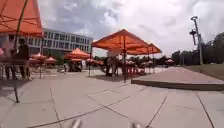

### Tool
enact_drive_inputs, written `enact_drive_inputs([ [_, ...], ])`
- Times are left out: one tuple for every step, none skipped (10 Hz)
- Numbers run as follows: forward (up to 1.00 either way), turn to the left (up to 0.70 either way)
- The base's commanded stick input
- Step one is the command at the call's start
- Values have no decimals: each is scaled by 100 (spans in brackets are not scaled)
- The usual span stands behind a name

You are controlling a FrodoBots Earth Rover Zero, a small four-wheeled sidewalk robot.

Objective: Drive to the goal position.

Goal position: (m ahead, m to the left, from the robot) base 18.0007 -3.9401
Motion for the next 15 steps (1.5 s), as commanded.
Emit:
enact_drive_inputs([
  [85,-1],
  [85,-1],
  [85,-1],
  [85,-1],
  [85,-1],
  [85,-1],
  [85,-1],
  [85,-1],
  [85,1],
  [85,16],
  [85,33],
  [85,33],
  [85,33],
  [85,27],
  [85,4],
])
